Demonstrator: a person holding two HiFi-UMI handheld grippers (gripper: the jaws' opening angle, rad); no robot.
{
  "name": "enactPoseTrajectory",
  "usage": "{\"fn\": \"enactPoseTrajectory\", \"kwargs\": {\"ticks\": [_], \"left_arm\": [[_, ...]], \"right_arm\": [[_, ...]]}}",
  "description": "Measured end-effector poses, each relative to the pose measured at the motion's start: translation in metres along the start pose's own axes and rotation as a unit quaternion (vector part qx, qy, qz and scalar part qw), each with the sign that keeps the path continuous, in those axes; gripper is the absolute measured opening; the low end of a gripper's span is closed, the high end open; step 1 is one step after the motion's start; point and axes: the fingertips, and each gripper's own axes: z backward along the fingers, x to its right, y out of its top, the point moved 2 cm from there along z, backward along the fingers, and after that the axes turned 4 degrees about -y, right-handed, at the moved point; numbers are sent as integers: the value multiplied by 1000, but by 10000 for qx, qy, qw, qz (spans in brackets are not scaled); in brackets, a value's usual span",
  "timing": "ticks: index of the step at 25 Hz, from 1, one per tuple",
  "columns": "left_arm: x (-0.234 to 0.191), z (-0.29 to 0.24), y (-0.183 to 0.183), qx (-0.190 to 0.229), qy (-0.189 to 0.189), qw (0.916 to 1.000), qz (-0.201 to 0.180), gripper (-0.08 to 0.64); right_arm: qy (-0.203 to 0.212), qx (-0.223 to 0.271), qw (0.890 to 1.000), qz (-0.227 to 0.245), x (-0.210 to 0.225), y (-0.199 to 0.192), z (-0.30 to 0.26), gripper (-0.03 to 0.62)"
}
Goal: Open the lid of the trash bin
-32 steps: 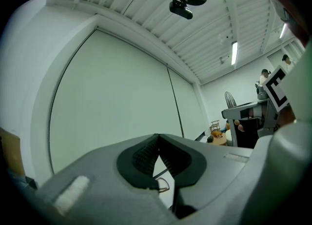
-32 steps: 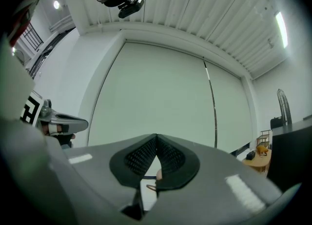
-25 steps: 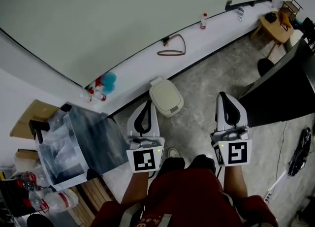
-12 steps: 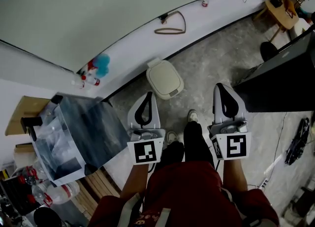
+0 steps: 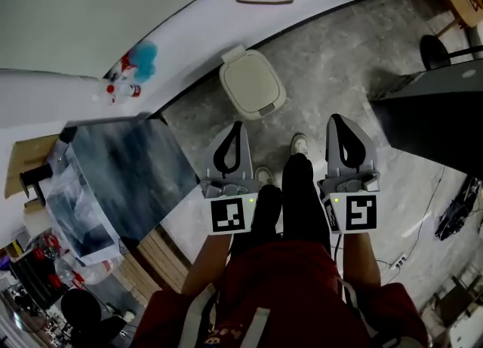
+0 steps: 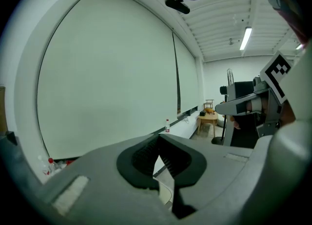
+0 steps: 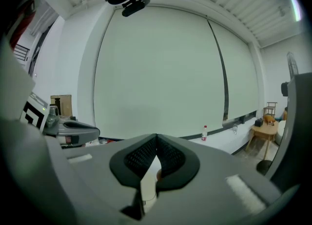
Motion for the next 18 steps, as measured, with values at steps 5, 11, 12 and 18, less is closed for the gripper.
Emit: {"fn": "enactPoseTrajectory", "kwargs": {"ticks": [5,11,12,18], "left_arm": [[9,-26,-50,-388,20,9992,50,5],[21,-49,-112,-922,-14,9956,151,6],[21,-52,-123,-1014,-14,9947,154,5],[16,-76,-190,-1296,16,9915,63,6]], "right_arm": [[155,-459,9988,-30,7,-59,-21,-1],[320,-889,9955,-109,9,-127,-47,-2],[362,-918,9950,-120,8,-135,-51,-1],[567,-1203,9911,-102,3,-194,-70,0]]}}
